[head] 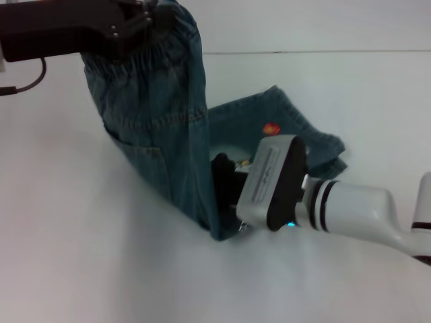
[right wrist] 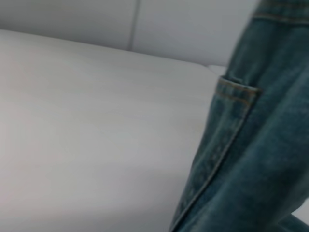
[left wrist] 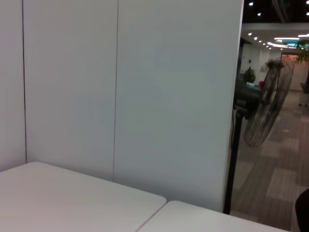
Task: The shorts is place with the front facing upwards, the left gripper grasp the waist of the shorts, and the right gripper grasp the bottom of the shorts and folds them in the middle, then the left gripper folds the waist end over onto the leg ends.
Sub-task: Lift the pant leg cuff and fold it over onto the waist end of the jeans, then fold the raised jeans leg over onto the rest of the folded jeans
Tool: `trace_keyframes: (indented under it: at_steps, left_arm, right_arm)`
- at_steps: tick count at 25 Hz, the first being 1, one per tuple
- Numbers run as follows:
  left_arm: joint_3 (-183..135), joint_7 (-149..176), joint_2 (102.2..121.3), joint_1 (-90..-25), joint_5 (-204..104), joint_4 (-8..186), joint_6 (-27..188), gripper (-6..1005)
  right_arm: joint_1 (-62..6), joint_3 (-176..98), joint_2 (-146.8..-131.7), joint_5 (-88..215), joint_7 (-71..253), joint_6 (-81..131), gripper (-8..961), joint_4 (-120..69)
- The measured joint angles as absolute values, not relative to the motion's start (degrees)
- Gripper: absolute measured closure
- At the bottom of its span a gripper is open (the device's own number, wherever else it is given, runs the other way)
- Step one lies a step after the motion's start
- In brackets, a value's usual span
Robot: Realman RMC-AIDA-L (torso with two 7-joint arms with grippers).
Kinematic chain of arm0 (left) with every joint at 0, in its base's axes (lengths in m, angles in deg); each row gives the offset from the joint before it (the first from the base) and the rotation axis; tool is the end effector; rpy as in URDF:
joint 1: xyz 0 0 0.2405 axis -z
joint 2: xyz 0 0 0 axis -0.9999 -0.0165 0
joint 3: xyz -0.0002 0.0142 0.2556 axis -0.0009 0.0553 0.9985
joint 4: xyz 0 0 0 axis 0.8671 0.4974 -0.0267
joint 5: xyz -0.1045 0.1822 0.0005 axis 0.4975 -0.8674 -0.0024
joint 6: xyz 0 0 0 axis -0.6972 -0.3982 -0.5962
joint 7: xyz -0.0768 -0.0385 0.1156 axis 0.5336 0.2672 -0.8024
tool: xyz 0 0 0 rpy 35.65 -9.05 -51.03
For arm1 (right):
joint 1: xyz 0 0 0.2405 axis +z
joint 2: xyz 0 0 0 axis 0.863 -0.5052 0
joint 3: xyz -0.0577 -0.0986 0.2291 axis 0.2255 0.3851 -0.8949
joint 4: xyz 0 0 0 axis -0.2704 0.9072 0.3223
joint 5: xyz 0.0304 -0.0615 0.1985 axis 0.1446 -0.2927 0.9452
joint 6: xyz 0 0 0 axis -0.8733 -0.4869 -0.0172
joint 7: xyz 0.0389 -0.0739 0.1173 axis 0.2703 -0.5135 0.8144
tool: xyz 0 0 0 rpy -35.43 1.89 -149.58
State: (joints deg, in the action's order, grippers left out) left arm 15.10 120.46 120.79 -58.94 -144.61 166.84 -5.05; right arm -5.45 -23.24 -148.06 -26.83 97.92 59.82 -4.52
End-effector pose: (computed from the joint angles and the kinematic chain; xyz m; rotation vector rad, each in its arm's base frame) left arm -0.1420 0.3513 0.0898 -2.6044 -0.3804 -0.7942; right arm 0.1945 0.3407 -0.1718 -2.6467 -0.0051 0.3453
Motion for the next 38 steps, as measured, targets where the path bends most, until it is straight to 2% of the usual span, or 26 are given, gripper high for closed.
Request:
trace_keyframes:
  at_steps: [5, 16, 22, 30, 38]
  left_arm:
    - [18.05, 120.39, 120.75, -58.96, -144.85, 166.53, -3.04, 978]
    - [25.99, 119.91, 120.76, -58.77, -146.28, 163.66, 4.14, 979]
    - [32.23, 119.34, 120.73, -56.4, -146.38, 158.87, 10.2, 979]
    - [47.08, 118.31, 121.31, -52.15, -144.15, 150.18, 28.72, 979]
    - [66.18, 116.16, 121.46, -48.24, -139.39, 141.53, 50.67, 978]
  right_arm:
    - [-9.15, -32.65, -147.27, -35.75, 97.27, 61.58, 955, -4.75]
    - [-25.0, -43.81, -146.26, -36.08, 100.71, 80.94, 954, -22.29]
    - [-32.9, -42.05, -146.12, -36.71, 115.41, 95.52, 954, -36.58]
    - [-42.99, -32.07, -145.94, -36.81, 129.06, 115.81, 955, -52.57]
    - [-43.12, -30.18, -146.18, -38.3, 129.2, 116.82, 954, -52.69]
